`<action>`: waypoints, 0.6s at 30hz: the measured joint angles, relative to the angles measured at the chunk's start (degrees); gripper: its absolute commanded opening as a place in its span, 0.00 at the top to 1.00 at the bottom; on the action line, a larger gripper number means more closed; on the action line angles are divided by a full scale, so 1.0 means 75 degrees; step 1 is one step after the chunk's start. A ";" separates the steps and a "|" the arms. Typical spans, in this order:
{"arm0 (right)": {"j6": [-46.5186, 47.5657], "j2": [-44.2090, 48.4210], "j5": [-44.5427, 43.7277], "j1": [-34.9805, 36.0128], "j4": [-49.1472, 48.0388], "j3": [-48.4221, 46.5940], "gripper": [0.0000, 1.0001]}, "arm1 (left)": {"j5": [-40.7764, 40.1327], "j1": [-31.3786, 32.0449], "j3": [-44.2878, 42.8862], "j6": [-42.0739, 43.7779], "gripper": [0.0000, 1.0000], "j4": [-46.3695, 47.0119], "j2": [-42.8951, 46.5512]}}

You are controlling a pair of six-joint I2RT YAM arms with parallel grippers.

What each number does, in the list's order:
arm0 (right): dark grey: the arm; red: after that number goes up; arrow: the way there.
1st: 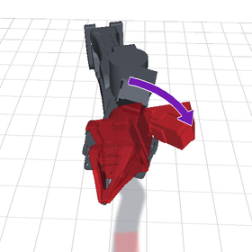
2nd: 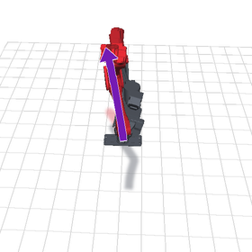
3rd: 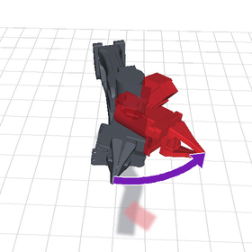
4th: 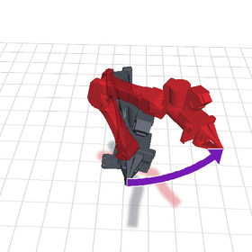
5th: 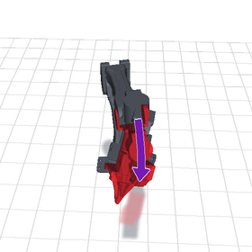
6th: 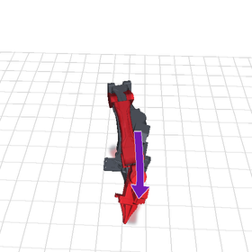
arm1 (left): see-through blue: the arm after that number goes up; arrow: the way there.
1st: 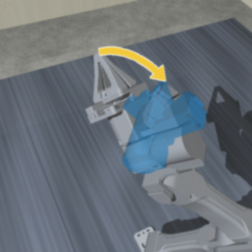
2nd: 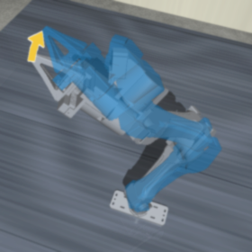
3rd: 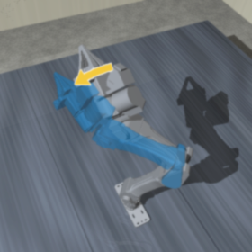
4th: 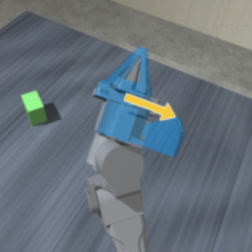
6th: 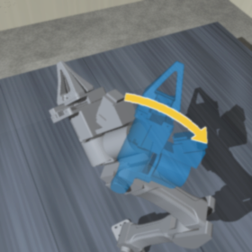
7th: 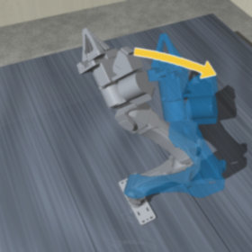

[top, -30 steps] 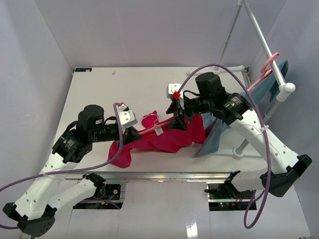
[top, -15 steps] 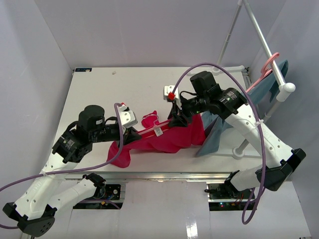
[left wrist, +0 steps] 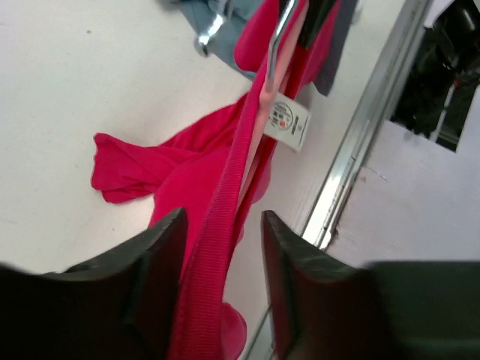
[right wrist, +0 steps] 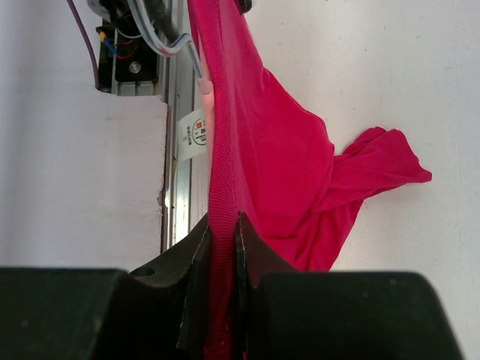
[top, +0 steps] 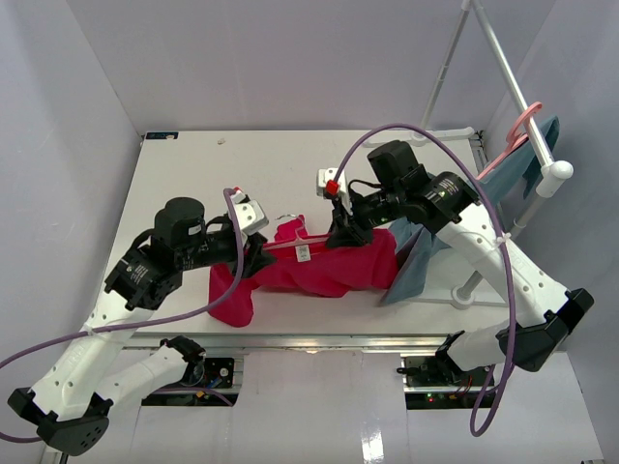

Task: Place the t-shirt on the hanger
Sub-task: Place the hanger at the clothesline.

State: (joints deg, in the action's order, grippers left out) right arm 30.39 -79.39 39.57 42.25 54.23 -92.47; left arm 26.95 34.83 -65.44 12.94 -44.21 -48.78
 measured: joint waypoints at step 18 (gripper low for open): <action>-0.3022 0.0522 -0.4060 0.0371 -0.2272 0.1009 0.92 | -0.2646 0.0018 -0.0089 -0.3329 0.02 0.1549 -0.0205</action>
State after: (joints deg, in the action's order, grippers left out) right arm 7.72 -75.47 9.12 45.04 37.18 -84.90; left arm 7.11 34.96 -66.10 -12.02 -32.59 -50.32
